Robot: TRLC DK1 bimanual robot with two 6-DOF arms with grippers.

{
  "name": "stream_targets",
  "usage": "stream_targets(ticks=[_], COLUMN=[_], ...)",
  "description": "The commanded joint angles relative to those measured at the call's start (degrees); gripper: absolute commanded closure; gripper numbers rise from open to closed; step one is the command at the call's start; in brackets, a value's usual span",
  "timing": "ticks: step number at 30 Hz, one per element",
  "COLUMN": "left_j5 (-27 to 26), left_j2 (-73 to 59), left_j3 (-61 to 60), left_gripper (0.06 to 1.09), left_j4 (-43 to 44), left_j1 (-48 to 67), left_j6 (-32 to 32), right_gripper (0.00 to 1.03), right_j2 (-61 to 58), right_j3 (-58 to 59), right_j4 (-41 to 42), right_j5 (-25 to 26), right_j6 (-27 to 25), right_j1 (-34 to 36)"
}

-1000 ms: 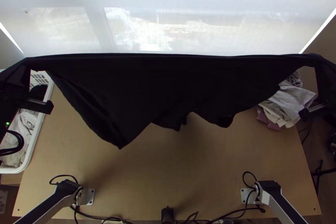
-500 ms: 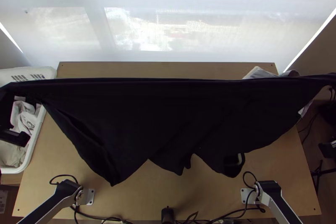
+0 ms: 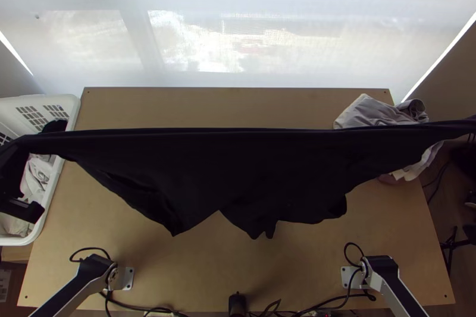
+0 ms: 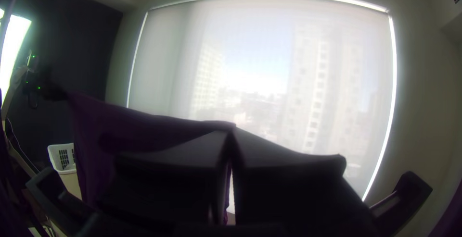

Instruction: Fold the t-shirt

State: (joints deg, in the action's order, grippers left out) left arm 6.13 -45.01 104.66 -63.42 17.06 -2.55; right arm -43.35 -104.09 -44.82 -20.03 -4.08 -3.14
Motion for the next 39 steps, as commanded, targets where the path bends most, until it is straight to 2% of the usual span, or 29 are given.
stream_targets(ticks=[1,11,16,19,25,30,39], left_j5=[-0.3,-0.3,-1.5,-3.8,-10.3,-12.5,-13.1], left_j2=[-1.0,0.6,2.0,2.8,4.8,6.0,3.3], left_j3=[4.8,7.0,6.8,6.4,0.5,-10.4,-31.6], left_gripper=[1.05,1.05,1.05,1.05,1.05,1.05,1.05], left_j4=[-0.2,-1.3,-2.9,-5.6,-10.6,-9.8,2.6], left_j1=[-2.5,-4.6,-5.5,-6.5,-8.7,-8.8,-7.0], left_j6=[-0.3,-1.9,-1.8,-1.8,-3.2,-4.3,-4.7], right_gripper=[1.00,1.00,1.00,1.00,1.00,1.00,1.00], right_j2=[-4.3,-11.7,-9.5,-7.3,-2.3,-0.2,-1.9], right_j3=[-9.7,-26.4,-27.1,-26.2,-17.9,-7.7,15.0], right_j4=[-1.5,-5.4,-9.0,-12.0,-14.4,-12.8,-1.9], right_j5=[-0.2,-1.2,-8.4,-10.2,-12.4,-12.6,-12.5], right_j6=[0.6,2.6,2.5,2.5,2.4,2.8,5.5], right_j1=[0.2,1.4,7.6,8.7,10.4,10.6,10.3])
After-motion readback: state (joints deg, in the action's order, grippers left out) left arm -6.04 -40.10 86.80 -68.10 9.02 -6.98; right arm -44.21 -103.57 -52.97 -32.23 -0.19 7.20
